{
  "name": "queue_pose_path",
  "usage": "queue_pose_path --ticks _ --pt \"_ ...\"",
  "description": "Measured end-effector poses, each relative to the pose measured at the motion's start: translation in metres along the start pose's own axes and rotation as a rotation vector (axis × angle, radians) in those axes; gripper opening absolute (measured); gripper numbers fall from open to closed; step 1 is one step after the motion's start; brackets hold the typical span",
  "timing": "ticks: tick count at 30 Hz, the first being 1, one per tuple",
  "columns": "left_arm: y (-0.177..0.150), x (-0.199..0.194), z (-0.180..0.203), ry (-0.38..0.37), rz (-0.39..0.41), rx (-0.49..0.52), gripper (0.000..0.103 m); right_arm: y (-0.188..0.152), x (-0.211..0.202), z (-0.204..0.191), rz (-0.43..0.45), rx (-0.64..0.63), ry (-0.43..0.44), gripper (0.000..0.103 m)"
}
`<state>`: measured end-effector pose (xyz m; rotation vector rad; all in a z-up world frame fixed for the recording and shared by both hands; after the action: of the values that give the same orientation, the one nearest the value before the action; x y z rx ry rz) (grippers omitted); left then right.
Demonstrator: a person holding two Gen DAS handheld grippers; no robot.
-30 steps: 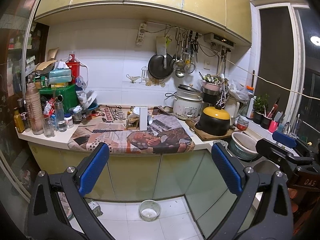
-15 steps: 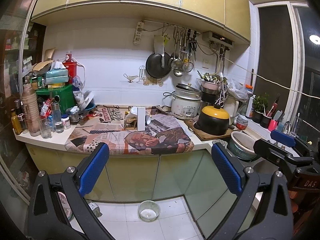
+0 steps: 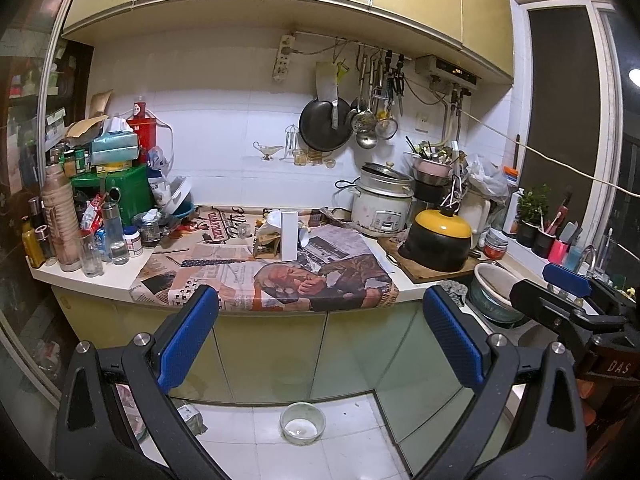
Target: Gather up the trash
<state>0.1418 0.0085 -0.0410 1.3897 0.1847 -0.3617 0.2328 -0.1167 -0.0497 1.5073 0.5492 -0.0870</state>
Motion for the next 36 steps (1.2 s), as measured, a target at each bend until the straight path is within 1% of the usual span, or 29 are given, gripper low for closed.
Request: queue_pose_path --ticks 8,14,20,24,28,31,33,36 --pt "0.005 0.034 -0.004 0.026 -0.007 -0.012 0.103 0.003 0.026 0.020 -0.015 0.013 0.008 0.103" --pt "0.011 0.062 -0.007 0.039 -0.008 -0.019 0.103 0.006 0.047 0.039 -0.028 0.013 -0.011 0.103" --pt "0.020 0.098 -0.025 0.050 -0.021 -0.041 0.103 0.010 0.081 0.049 -0.065 0.027 -0.021 0.103" --pt "0.027 0.133 -0.047 0.052 -0.030 -0.064 0.103 0.013 0.116 0.051 -0.097 0.044 -0.027 0.103" --pt "0.037 0.170 -0.075 0.054 -0.027 -0.070 0.102 0.016 0.144 0.051 -0.106 0.055 -0.038 0.103" --pt "0.050 0.201 -0.099 0.050 -0.024 -0.053 0.102 0.026 0.174 0.046 -0.105 0.058 -0.056 0.103" --pt "0.062 0.231 -0.120 0.049 -0.045 -0.048 0.102 0.036 0.203 0.040 -0.122 0.062 -0.074 0.103" --pt "0.077 0.262 -0.150 0.037 -0.058 -0.058 0.102 0.050 0.241 0.025 -0.151 0.075 -0.064 0.103"
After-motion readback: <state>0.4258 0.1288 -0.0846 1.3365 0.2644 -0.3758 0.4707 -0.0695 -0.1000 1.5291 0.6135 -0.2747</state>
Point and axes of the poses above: each gripper's, at about its wrist camera, not at the fingertips, and x roughly the way its jaws point, z to its right, y to its top, the point moved 9 cm from there along x, roughly the way its jaws point, and after that the axes turned 9 degrees about -y, right-handed, at the moved point
